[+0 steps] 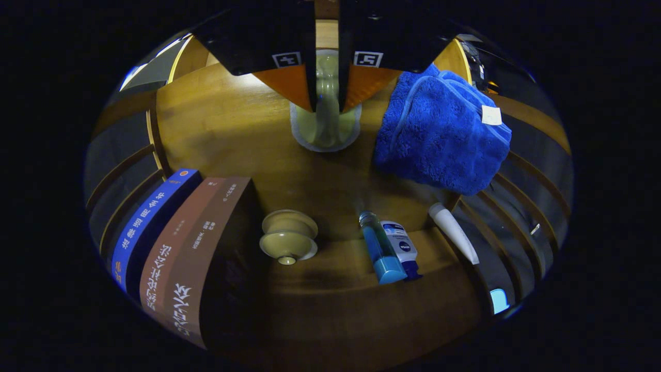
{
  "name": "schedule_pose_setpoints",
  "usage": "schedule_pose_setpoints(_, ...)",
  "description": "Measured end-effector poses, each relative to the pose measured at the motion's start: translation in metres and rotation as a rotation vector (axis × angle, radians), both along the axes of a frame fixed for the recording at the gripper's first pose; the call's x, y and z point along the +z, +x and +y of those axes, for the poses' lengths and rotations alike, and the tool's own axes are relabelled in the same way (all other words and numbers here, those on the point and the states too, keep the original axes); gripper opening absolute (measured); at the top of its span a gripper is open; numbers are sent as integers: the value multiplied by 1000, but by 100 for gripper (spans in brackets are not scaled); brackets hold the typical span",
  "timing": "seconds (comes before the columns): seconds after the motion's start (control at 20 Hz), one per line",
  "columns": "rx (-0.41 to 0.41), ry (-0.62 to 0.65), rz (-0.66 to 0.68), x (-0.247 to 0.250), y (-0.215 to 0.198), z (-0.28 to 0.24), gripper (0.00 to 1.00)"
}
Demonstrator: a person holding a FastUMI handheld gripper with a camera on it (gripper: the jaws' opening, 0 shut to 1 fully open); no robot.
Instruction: Pull open the drawer, take out the items inside it, and place them on the countertop above the cabinet.
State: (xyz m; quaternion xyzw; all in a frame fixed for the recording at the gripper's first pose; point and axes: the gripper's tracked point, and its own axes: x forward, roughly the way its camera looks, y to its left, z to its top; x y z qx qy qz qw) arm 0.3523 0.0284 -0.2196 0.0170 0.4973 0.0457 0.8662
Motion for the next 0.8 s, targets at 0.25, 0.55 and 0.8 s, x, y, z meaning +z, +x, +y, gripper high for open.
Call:
schedule_pose_setpoints(0.25, 15, -19, -10, -4, -4, 5, 100)
schedule_pose_setpoints(0.55, -2, -29, -107, 25, -19, 5, 100)
schedule_pose_setpoints(0.8, -80, -41, -252, 54, -49, -12, 100)
